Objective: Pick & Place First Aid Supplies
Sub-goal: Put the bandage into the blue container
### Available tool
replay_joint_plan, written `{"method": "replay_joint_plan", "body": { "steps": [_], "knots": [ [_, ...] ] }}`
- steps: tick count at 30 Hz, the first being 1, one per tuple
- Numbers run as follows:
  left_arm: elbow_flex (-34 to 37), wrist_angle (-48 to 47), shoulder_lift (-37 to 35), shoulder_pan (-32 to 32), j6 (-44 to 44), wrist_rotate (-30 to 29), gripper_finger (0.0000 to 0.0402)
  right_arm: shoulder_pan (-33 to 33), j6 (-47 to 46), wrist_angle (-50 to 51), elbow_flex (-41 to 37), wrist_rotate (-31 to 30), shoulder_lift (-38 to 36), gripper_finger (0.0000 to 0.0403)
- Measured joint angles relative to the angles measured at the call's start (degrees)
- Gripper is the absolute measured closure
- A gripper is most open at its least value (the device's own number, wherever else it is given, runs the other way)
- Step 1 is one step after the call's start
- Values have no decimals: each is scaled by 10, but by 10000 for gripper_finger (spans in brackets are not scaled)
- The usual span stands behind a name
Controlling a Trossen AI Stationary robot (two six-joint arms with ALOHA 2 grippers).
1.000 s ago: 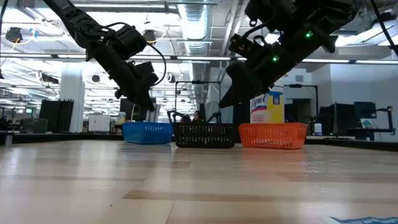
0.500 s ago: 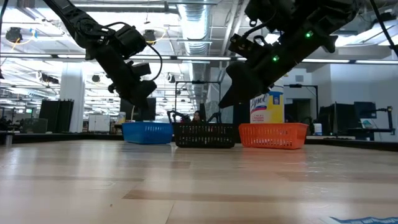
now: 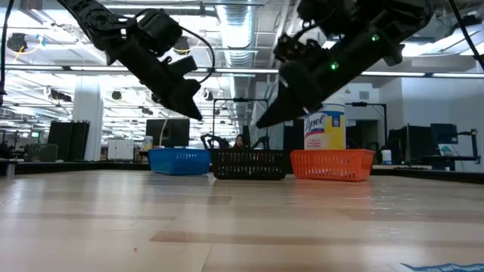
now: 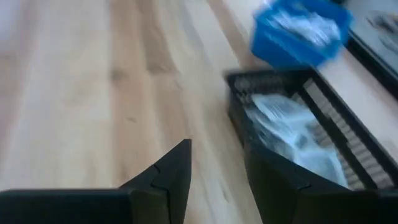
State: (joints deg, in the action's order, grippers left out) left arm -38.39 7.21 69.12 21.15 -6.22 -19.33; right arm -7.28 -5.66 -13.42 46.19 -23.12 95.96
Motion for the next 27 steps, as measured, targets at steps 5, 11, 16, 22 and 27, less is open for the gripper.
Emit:
{"method": "replay_joint_plan", "body": {
  "steps": [5, 11, 16, 22, 27],
  "knots": [
    [0, 2, 0, -27, 1, 56, 289, -1, 71, -89, 0, 52, 0, 265],
    [0, 6, 0, -69, 9, 93, 289, -4, 116, -163, 0, 73, 0, 278],
    [0, 6, 0, -97, 3, 102, 289, -18, 117, -156, 3, 115, -4, 281],
    [0, 8, 0, -100, 4, 101, 289, -62, 115, -64, 46, 95, -4, 258],
    [0, 10, 0, -103, 66, 100, 289, -114, 91, 66, 108, 21, -4, 216]
  ]
}}
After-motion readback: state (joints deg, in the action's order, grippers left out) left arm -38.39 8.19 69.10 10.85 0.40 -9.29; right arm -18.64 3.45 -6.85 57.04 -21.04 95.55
